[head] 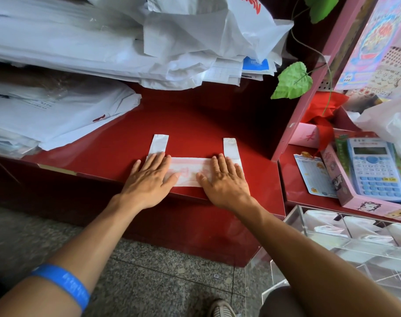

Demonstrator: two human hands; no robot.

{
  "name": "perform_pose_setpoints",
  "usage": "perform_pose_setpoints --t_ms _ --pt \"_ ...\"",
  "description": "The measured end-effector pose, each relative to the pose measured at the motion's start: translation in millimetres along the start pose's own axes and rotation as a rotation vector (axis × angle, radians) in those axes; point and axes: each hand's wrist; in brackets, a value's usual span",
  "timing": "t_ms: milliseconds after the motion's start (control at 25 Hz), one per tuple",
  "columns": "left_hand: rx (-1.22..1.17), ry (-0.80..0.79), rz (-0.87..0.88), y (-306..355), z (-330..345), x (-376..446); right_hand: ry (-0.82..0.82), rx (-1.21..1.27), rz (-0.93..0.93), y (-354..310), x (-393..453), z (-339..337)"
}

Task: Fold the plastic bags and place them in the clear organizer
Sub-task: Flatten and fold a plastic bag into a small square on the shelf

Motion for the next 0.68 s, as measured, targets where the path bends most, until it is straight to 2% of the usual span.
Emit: perform_pose_setpoints --t_ms 200,360,520,680 --pt "-0.022 -0.005 -0.003 -12.0 -2.4 -12.0 -0.027 -0.049 0.036 16.7 -6.9 -6.1" --pt "-0.102 0.027 0.095 -30.2 -4.3 -22.8 -0.062 -0.031 -0.02 29.4 -17.0 -8.9" --pt "-0.221 0.175 0.191 -49.6 -4.3 -34.9 -0.105 -0.053 -0.154 50.3 -30.9 -13.2" --pt "-0.364 0.325 0.177 -59.0 -5.6 -38.5 0.046 -0.049 -0.245 67.0 -39.0 -17.0"
Point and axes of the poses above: each hand's wrist, its own x-axis towards the middle knuckle, its own z-axis out of the palm, y = z × x, and after that the axes turned 1 degree about z, right-handed
